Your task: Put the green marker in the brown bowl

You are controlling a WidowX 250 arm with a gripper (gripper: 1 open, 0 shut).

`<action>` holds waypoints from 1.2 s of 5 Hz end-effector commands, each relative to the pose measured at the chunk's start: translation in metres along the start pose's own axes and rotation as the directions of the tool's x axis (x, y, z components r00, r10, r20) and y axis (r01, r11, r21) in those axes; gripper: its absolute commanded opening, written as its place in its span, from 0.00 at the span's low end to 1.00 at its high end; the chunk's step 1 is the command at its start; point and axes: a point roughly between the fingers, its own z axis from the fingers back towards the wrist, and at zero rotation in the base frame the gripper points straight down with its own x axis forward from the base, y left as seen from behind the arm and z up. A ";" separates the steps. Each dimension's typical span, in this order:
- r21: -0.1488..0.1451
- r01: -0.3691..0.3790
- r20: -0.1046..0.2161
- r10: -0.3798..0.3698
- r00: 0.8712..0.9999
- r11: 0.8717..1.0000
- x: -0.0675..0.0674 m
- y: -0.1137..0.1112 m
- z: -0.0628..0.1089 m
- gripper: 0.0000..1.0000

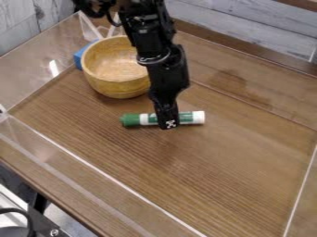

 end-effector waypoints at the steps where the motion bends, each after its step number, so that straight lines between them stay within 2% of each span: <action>1: 0.040 -0.013 0.047 0.011 0.999 0.999 0.008 0.008 0.016 1.00; 2: 0.027 -0.031 0.052 0.030 0.998 0.999 0.008 0.007 0.015 1.00; 3: 0.020 -0.033 0.046 0.032 0.998 0.999 0.008 0.007 0.013 0.00; 4: 0.012 -0.036 0.040 0.035 0.999 0.999 0.008 0.008 0.010 0.00; 6: 0.006 -0.072 0.028 0.072 0.997 0.997 0.008 0.011 0.027 0.00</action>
